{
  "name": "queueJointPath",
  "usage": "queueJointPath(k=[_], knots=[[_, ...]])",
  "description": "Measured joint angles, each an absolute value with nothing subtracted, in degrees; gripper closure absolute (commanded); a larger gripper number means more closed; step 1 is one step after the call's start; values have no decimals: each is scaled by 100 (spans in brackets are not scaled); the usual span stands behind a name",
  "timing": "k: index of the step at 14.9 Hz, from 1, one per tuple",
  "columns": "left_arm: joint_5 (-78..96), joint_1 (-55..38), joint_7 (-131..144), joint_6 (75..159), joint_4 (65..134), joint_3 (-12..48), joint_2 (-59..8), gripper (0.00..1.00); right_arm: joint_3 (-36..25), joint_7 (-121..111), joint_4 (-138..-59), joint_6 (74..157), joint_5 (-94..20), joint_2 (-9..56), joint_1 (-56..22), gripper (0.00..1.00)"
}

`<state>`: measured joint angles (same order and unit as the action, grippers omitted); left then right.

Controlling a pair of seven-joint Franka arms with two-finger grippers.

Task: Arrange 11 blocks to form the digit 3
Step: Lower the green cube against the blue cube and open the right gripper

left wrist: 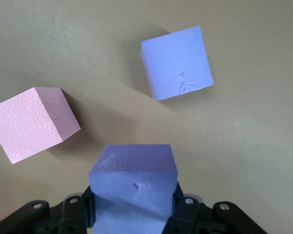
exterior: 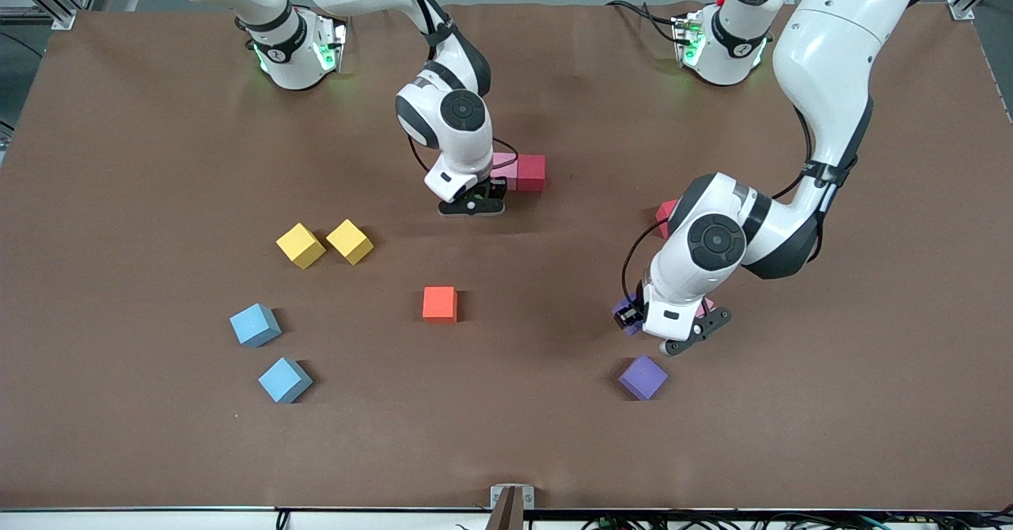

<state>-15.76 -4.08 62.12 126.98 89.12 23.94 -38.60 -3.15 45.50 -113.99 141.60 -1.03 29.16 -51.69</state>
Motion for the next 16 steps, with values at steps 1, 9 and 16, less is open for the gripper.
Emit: queueJointPath(k=[1, 9, 16], knots=[[-1576, -408, 6178, 12580, 8908, 2394, -3860, 57, -315, 4550, -11399, 14159, -103, 2916, -5169, 100], [-1576, -397, 5944, 11970, 8764, 2409, -3857, 57, -316, 4550, -11399, 14146, -103, 2915, -5169, 100], [-1576, -386, 5791, 11964, 8625, 2409, -3841, 56, -316, 4550, -11399, 14144, -103, 2914, -5169, 100]])
